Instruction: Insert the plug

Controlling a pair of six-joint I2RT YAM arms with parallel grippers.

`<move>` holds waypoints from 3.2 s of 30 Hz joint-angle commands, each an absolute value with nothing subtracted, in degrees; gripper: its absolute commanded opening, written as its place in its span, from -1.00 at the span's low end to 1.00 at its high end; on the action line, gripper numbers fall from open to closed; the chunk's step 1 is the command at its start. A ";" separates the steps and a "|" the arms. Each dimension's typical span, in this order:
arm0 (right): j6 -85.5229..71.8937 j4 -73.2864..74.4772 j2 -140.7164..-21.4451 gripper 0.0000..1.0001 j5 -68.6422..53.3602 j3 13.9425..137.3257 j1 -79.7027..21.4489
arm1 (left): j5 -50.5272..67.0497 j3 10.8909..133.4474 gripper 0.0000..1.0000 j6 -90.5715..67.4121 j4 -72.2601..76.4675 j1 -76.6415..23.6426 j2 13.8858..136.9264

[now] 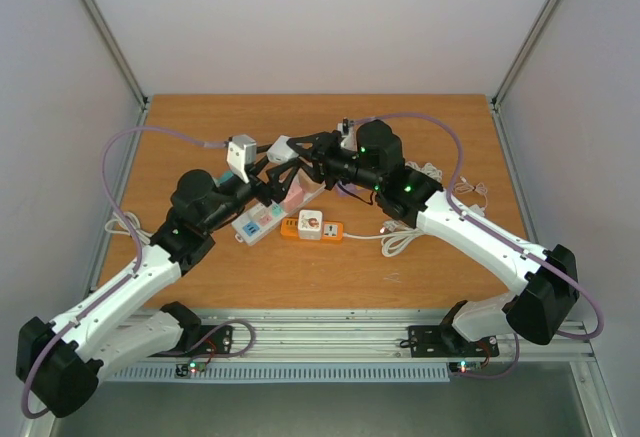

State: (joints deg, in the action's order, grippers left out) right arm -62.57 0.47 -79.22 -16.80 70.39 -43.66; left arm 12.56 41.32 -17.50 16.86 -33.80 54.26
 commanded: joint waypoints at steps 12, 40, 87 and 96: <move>-63.77 -0.15 -78.17 -0.84 -19.19 70.94 -42.83 | 11.23 44.91 -0.15 -12.48 15.38 -33.92 54.95; -37.98 20.08 -61.75 0.49 -12.71 56.25 -32.89 | 17.11 69.34 -0.17 7.41 -45.38 -9.64 67.54; -32.51 24.16 -65.81 0.50 -25.20 54.76 -25.83 | 10.07 78.89 -0.08 44.89 -63.96 10.44 96.41; -32.01 23.65 -65.98 0.50 -24.53 54.67 -27.05 | 9.12 78.97 -0.07 48.04 -63.86 9.60 96.48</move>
